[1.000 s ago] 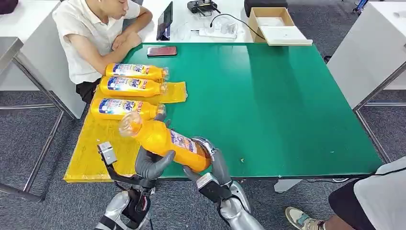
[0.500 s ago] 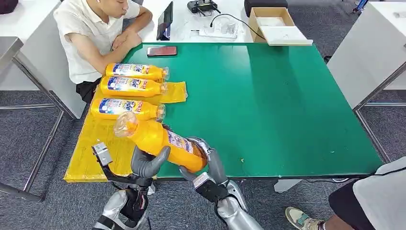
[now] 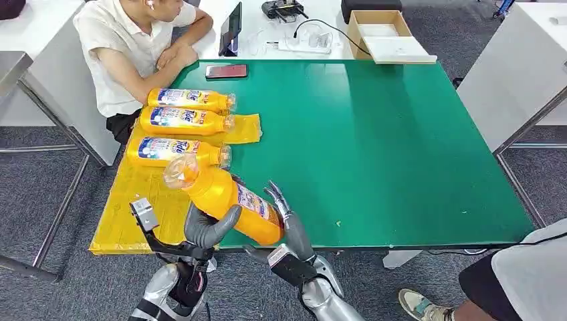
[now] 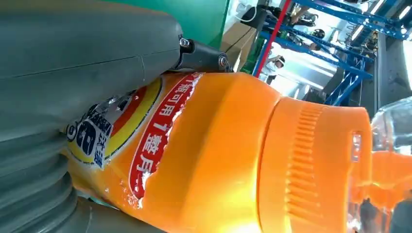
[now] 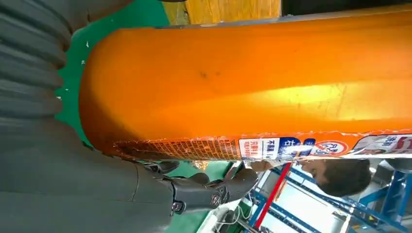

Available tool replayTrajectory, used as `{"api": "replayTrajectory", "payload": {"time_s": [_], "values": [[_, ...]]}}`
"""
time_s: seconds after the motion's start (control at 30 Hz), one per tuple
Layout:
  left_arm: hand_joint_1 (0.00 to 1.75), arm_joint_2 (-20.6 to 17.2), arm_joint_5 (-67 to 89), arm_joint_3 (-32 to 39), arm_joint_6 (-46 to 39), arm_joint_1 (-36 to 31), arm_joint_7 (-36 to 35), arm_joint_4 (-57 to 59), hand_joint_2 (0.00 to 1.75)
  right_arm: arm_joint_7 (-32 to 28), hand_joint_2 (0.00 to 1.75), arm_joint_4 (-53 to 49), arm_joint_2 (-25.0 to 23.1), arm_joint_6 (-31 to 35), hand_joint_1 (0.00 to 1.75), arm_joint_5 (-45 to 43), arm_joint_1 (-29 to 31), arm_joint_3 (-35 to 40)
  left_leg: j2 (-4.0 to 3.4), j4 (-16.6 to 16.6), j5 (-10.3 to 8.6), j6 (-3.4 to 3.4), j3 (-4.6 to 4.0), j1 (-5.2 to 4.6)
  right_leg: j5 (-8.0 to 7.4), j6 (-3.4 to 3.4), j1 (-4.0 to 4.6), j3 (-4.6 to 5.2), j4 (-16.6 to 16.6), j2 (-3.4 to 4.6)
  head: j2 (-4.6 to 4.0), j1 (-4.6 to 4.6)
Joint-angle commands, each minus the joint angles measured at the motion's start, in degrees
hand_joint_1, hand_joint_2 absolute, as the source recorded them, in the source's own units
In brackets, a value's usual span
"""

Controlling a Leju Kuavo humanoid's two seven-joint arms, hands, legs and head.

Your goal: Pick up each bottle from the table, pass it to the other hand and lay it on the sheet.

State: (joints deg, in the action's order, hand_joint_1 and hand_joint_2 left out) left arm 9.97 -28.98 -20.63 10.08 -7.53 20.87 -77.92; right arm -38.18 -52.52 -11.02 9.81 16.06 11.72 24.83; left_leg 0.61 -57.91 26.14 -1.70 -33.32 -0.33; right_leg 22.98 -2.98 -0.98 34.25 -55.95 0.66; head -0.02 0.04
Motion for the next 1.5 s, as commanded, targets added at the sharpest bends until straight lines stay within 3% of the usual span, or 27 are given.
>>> {"api": "replayTrajectory", "payload": {"time_s": [0.03,0.07,0.1,0.27,0.37,0.47,0.5,0.53,0.57,0.6,0.77,1.17,1.23,1.3,1.4,1.5], "values": [[1.75,-0.4,-0.03,-1.09,0.13,-2.29,0.13,1.98,1.75,-1.78,1.75,3.4,0.27,-0.34,0.0,-0.11,1.36,1.43,0.0,0.02,0.02,0.07,0.08,0.05,0.03,0.08,0.06,-0.1,0.03,-0.06,0.02,0.0],[1.75,-0.38,0.02,-1.01,0.09,-2.18,0.17,1.86,1.75,-1.68,1.75,3.3,0.24,-0.78,0.0,-0.25,1.31,1.59,0.0,0.03,0.05,0.11,0.18,0.07,0.06,0.13,0.09,-0.2,0.03,-0.09,0.02,0.0],[1.75,-0.45,0.08,-0.95,0.11,-2.08,0.22,1.73,1.75,-1.67,0.0,3.28,0.21,-0.95,0.0,-0.26,1.27,1.71,0.01,0.02,0.04,0.1,0.13,0.06,0.05,0.1,0.07,-0.15,0.03,-0.09,0.02,0.0],[1.75,-0.95,0.32,1.1,-0.18,-2.06,1.09,1.0,1.75,-1.82,0.0,2.38,0.63,-2.98,0.0,-1.47,-0.06,1.92,-0.02,0.02,0.05,0.12,0.15,0.08,0.05,0.13,0.1,-0.17,0.04,-0.07,0.02,0.0],[1.75,-2.48,4.85,4.0,-5.84,-2.28,2.71,0.99,1.75,-1.82,0.0,1.14,1.31,-1.84,0.0,-2.43,-1.57,0.24,0.0,0.04,0.05,0.13,0.19,0.08,0.07,0.14,0.1,-0.21,0.04,-0.1,0.02,0.0],[1.75,-5.39,26.87,5.87,-27.49,-5.12,4.36,5.55,1.75,-1.82,0.0,-0.97,2.75,1.28,0.0,-2.57,-4.36,-2.93,-0.03,0.09,0.04,0.13,0.23,0.08,0.04,0.14,0.09,-0.23,0.08,-0.06,0.02,0.0],[1.75,-7.62,45.16,6.79,-45.41,-3.91,12.2,2.86,1.75,-1.29,0.0,-3.28,3.0,15.03,0.0,-0.27,-7.01,-8.7,0.04,0.09,0.0,0.1,0.18,0.05,0.04,0.11,0.06,-0.21,0.07,-0.12,0.02,0.0],[1.75,-9.35,53.73,7.67,-49.73,-2.63,10.38,0.26,1.75,-1.78,0.0,-5.75,4.18,15.09,0.0,-0.7,-8.75,-11.05,0.12,0.1,-0.03,0.08,0.13,0.04,0.03,0.09,0.05,-0.17,0.08,-0.19,0.02,0.0],[1.75,-4.37,77.37,18.34,-50.08,-0.62,11.45,-3.46,1.75,-1.82,0.0,-10.74,3.37,17.46,0.0,-3.03,-11.0,-15.86,0.13,0.16,-0.01,0.14,0.28,0.08,0.07,0.16,0.09,-0.31,0.12,-0.23,0.02,0.0],[1.75,-5.09,80.09,18.25,-50.08,-0.8,10.22,-2.83,1.75,-1.82,0.0,-12.7,2.77,18.24,0.0,-3.95,-11.7,-18.14,0.02,0.09,0.02,0.11,0.18,0.04,0.06,0.12,0.05,-0.16,0.05,-0.09,0.02,-0.02],[1.75,-5.82,80.97,17.29,-50.08,-1.38,9.36,-1.96,1.75,-1.62,0.0,-14.43,2.28,19.03,0.0,-4.31,-11.84,-19.24,0.34,0.01,0.06,0.07,0.17,0.04,0.16,0.12,0.04,-0.29,0.0,-0.34,0.02,0.02],[1.75,-5.04,82.29,16.76,-50.08,-1.84,8.85,-1.22,1.75,-1.82,0.0,-14.13,1.3,19.98,0.0,-3.86,-11.66,-19.17,0.27,0.0,0.05,0.09,0.12,0.08,0.11,0.14,0.09,-0.19,-0.01,-0.35,0.0,0.02],[1.75,-7.64,80.11,12.27,-49.93,-3.28,6.08,1.18,1.75,-1.82,0.0,-16.02,0.99,21.18,0.0,-5.34,-12.18,-20.23,0.22,0.01,0.02,0.06,0.07,0.06,0.07,0.1,0.05,-0.13,0.0,-0.3,0.02,0.0],[1.75,-9.61,65.63,7.82,-42.47,-3.99,3.91,0.09,1.75,-1.82,0.0,-14.66,0.38,19.51,0.0,-6.37,-11.45,-22.02,0.33,0.01,0.0,0.09,0.09,0.07,0.11,0.13,0.08,-0.18,-0.02,-0.45,0.0,0.0],[1.75,-9.55,50.88,6.44,-32.81,-3.63,3.62,-1.68,1.75,-1.82,0.0,-12.61,-0.17,16.74,0.0,-6.56,-10.82,-22.1,0.3,-0.01,0.01,0.09,0.08,0.08,0.09,0.14,0.09,-0.15,-0.01,-0.36,0.02,-0.02],[1.75,-9.82,47.79,6.94,-31.79,-4.48,3.14,-0.81,1.75,-1.82,0.0,-12.02,-0.47,16.43,0.0,-7.75,-10.81,-22.14,0.3,0.01,-0.01,0.08,0.05,0.08,0.07,0.13,0.09,-0.14,0.02,-0.38,0.0,0.0]]}}
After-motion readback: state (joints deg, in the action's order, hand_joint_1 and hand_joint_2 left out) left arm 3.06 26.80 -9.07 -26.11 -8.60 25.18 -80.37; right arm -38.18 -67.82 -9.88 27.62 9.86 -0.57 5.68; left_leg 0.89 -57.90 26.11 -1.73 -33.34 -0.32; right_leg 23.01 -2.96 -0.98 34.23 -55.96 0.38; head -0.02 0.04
